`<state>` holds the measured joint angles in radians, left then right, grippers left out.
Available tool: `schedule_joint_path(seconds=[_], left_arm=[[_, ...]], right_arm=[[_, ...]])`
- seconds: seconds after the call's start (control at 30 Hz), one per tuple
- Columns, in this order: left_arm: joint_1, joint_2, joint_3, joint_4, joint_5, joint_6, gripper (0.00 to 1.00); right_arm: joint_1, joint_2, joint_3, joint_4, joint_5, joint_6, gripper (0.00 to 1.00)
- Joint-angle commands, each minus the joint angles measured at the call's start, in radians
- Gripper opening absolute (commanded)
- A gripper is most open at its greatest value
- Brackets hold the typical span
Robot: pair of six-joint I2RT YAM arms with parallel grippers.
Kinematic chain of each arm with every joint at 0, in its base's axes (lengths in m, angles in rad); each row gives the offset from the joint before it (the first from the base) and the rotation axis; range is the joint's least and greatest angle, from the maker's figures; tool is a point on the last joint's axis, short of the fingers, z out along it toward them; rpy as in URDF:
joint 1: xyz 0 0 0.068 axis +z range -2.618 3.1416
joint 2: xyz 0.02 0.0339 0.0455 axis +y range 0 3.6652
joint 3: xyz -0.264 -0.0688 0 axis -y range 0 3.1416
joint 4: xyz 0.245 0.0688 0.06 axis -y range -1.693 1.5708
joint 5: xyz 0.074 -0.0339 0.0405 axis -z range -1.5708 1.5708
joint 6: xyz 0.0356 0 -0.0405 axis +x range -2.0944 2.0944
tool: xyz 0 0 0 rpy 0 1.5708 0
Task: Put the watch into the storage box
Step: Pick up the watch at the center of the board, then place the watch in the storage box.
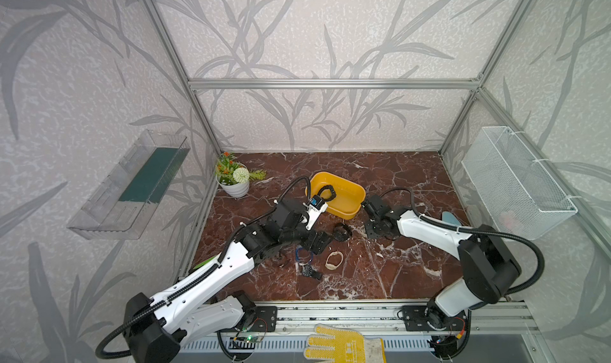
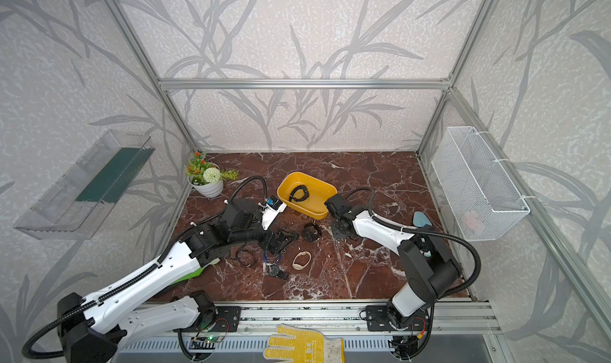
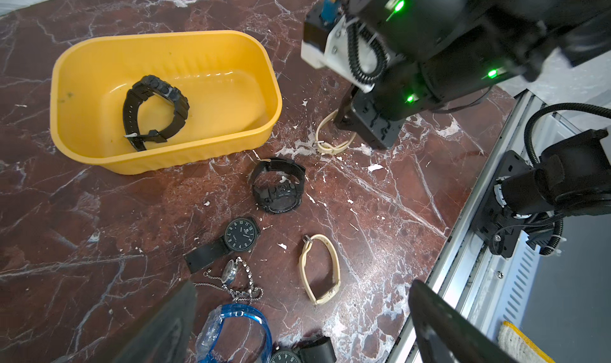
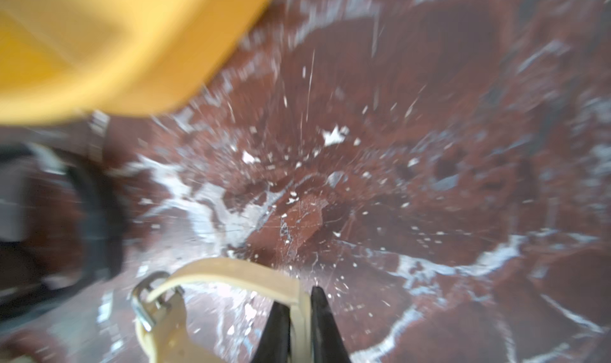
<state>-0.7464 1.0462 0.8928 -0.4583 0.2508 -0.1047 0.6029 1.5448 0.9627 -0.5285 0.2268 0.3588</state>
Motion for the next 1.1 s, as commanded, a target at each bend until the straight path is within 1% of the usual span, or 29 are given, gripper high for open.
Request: schedule_joint_path(seconds=[0.0,0.1,0.2,0.3,0.4,0.47,0.57,0.77,1.07], left_arm=[[-0.002,-0.023,0.018,-0.017,-0.026,0.014,0.98],[-0.002,-0.025,0.018,-0.018,-0.028,0.014,0.98],[-0.002,-0.026,0.018,-0.017,-0.031,0.012,0.98],[-0.002,-0.034,0.017,-0.020,-0.044,0.008,0.98],[-0.002,-0.044,0.014,-0.022,-0.063,0.009,0.98],[-0.002,-0.050,0.010,-0.020,-0.082,0.007,0.98],[-0.002,-0.057,0.007,-0.019,-0.120,0.005,0.98],[-0.002,-0.049,0.011,-0.030,-0.164,0.004,0.98],[-0.002,-0.033,0.019,-0.039,-0.206,0.000,0.98]], right_arm=[[0.001,-0.100,0.080,-0.062,0.026,-0.027,0.00],[0.001,-0.100,0.155,-0.071,0.018,-0.039,0.00],[0.002,-0.044,0.234,-0.039,-0.007,-0.052,0.00],[0.002,0.073,0.348,-0.041,-0.023,-0.082,0.00],[0.004,0.211,0.463,-0.044,-0.005,-0.112,0.00],[0.004,0.292,0.539,-0.052,0.006,-0.129,0.00],[0.004,0.395,0.626,-0.055,-0.010,-0.138,0.00],[0.005,0.566,0.740,-0.078,-0.004,-0.148,0.00],[0.005,0.705,0.818,-0.109,0.005,-0.157,0.00]])
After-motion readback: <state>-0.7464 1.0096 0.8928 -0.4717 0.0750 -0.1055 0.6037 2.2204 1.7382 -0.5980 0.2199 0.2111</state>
